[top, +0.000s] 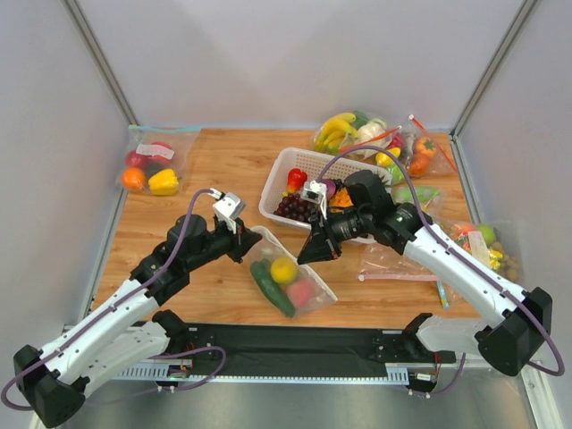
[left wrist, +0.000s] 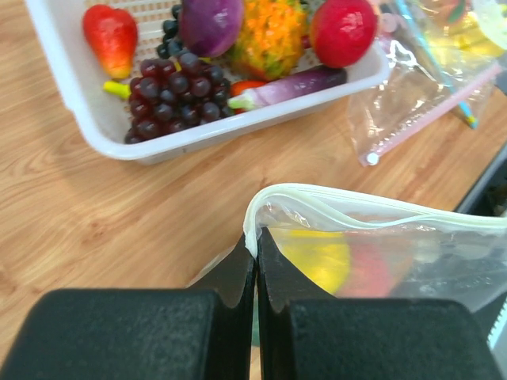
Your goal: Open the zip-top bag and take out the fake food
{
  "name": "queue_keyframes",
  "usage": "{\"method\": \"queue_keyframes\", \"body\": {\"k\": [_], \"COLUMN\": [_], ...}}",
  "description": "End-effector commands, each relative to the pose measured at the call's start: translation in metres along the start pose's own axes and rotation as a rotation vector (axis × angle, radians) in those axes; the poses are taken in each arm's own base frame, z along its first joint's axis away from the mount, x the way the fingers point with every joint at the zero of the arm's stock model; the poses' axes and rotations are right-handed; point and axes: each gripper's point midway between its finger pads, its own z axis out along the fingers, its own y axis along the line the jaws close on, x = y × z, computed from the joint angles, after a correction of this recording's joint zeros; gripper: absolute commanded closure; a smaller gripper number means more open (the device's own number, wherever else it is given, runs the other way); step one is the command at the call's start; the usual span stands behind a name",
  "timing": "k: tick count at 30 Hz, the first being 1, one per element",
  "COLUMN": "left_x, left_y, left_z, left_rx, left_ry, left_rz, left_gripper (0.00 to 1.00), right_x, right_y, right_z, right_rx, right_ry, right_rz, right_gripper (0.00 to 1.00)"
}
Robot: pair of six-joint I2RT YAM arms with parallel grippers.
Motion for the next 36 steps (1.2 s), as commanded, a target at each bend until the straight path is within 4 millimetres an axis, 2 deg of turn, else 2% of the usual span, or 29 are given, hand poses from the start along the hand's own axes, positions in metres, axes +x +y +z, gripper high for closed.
{"method": "queue_keyframes", "body": {"k": [1,16,26,30,33,34,35,36], "left_x": [-0.002,0.006,0.007,0.005,-0.002,-0.006,-0.009,-0.009], "left_y": [0.033,0.074,0.086,0.081,0.063,0.05,0.044,0.038], "left_z": [-0.003,-0.015,-0.016,-0.012,-0.006,-0.002,0.0,0.001], "left_rx": [-0.174,-0.355,-0.403,-0.367,-0.256,-0.182,-0.145,-0.108], "left_ry": [-0.001,-0.01,-0.002,0.003,-0.01,-0.024,-0.032,-0.035], "left_rz": [-0.024,-0.089,-0.101,-0.08,-0.059,-0.055,-0.05,-0.039], "left_gripper": [1.0,1.0,1.0,1.0,1.0,1.0,1.0,1.0], "right_x": [0.005,0.025,0.039,0.041,0.033,0.03,0.024,0.015], "right_y": [0.017,0.005,0.002,0.002,0.003,0.004,0.005,0.006], "right_z": [-0.01,-0.023,-0.032,-0.035,-0.038,-0.039,-0.04,-0.045], "right_rx": [-0.024,0.08,0.126,0.144,0.165,0.17,0.177,0.198], "right_ry": [0.007,0.033,0.047,0.045,0.021,0.011,-0.004,-0.033], "right_rz": [-0.002,0.05,0.089,0.089,0.088,0.082,0.075,0.051], "right_gripper": [1.0,1.0,1.0,1.0,0.99,0.98,0.95,0.84]}}
